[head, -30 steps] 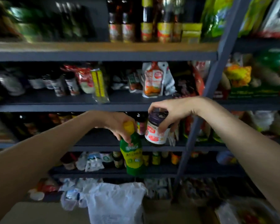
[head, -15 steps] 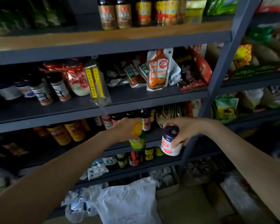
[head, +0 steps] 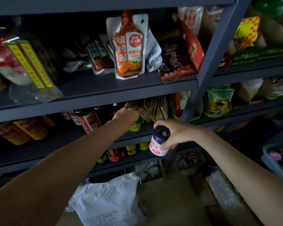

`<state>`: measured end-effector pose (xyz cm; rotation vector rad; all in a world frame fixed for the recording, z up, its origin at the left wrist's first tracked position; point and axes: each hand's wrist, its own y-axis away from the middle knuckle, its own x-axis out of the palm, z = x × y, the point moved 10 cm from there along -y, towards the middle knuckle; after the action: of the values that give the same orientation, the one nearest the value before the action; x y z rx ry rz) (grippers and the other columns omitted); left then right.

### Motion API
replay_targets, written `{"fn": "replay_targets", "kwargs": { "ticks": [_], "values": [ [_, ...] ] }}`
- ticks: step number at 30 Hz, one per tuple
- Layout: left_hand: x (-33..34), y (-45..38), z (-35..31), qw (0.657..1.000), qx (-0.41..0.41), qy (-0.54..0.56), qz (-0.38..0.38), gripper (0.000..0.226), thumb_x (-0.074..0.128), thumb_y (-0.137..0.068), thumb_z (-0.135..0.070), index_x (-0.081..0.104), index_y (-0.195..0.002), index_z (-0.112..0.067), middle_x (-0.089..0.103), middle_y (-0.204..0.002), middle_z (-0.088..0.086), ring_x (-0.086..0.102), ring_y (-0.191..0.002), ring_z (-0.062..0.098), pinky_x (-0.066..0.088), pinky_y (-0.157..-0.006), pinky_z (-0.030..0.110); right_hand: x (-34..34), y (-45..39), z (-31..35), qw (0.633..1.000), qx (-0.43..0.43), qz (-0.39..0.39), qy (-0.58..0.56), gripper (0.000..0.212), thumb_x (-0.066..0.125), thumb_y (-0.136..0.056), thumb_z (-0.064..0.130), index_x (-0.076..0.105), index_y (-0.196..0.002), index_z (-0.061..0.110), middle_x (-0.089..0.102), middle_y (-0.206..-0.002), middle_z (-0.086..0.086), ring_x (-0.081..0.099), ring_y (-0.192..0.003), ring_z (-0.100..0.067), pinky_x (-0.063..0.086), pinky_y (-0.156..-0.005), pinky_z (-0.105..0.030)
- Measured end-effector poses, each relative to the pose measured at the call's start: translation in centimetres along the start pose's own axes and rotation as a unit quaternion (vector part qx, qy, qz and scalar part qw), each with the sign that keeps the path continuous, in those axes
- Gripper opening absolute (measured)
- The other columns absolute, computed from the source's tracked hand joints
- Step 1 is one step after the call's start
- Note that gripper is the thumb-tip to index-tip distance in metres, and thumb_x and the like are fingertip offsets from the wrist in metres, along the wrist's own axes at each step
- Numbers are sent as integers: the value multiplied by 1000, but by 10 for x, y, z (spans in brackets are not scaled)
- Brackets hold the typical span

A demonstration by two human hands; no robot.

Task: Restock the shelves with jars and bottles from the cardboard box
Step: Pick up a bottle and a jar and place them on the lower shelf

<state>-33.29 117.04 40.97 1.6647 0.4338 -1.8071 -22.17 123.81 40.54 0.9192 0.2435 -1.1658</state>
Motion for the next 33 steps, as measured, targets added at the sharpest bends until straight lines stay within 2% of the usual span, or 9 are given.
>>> {"fn": "replay_targets", "kwargs": {
  "ticks": [3, 6, 12, 16, 20, 23, 26, 30, 33],
  "values": [
    [8, -5, 3, 1000, -19, 6, 17, 68, 63, -86, -22, 27, -142, -9, 39, -140, 12, 24, -135, 31, 39, -104, 40, -8, -11, 0, 1000, -18, 7, 13, 57, 78, -71, 11, 45, -115, 28, 41, -119, 6, 50, -109, -19, 59, -62, -26],
    [5, 2, 5, 999, -29, 28, 23, 59, 64, -86, -22, 36, -136, -9, 42, -136, 10, 28, -132, 29, 43, -100, 40, -16, -18, 5, 999, -40, 2, 32, 56, 78, -69, 13, 46, -113, 29, 43, -115, 6, 52, -107, -20, 59, -63, -27],
    [-18, 35, -3, 997, 53, 32, 47, 59, 68, -82, -31, 42, -131, -9, 49, -126, 9, 42, -119, 28, 44, -92, 37, -22, -14, 53, 988, -97, 30, 120, 58, 79, -69, 20, 46, -115, 30, 46, -116, 6, 52, -108, -17, 57, -81, -38],
    [-44, 79, 2, 992, 100, 44, 71, 61, 70, -75, -46, 51, -124, -15, 59, -118, 4, 52, -109, 24, 47, -88, 36, -21, 3, 99, 983, -113, 74, 126, 54, 79, -70, 14, 45, -108, 32, 50, -105, 11, 58, -88, -9, 56, -60, -26],
    [-91, 128, 33, 990, 51, 124, 34, 57, 76, -70, -46, 55, -115, -19, 62, -110, 1, 56, -99, 19, 47, -81, 31, -29, 15, 144, 972, -141, 65, 177, 55, 81, -68, 17, 49, -111, 28, 55, -109, 8, 59, -101, -15, 56, -80, -42],
    [-132, 159, 60, 985, 10, 170, -24, 55, 77, -69, -44, 55, -114, -22, 61, -105, -4, 54, -92, 12, 41, -75, 23, -32, 22, 175, 969, -143, 68, 188, 56, 80, -69, 17, 47, -112, 29, 54, -114, 5, 58, -104, -16, 56, -82, -42],
    [-150, 179, 81, 970, -28, 233, -58, 54, 79, -68, -42, 55, -112, -22, 61, -107, -3, 58, -96, 15, 50, -81, 34, -26, 25, 198, 968, -149, 71, 190, 58, 80, -69, 18, 44, -113, 29, 52, -119, 3, 56, -108, -19, 58, -78, -41],
    [-107, 192, 93, 971, -48, 234, -23, 51, 78, -69, -40, 56, -110, -20, 61, -110, -1, 55, -95, 13, 47, -81, 29, -6, 20, 202, 960, -161, 43, 224, 57, 80, -68, 21, 47, -113, 29, 51, -107, 9, 56, -102, -16, 59, -75, -39],
    [-47, 199, 111, 974, -99, 205, 11, 58, 75, -74, -38, 52, -122, -14, 57, -120, 4, 53, -106, 19, 42, -85, 26, 16, 9, 201, 956, -171, 25, 238, 56, 79, -67, 23, 48, -113, 30, 42, -93, 16, 53, -92, -12, 57, -75, -37]
  ]
}}
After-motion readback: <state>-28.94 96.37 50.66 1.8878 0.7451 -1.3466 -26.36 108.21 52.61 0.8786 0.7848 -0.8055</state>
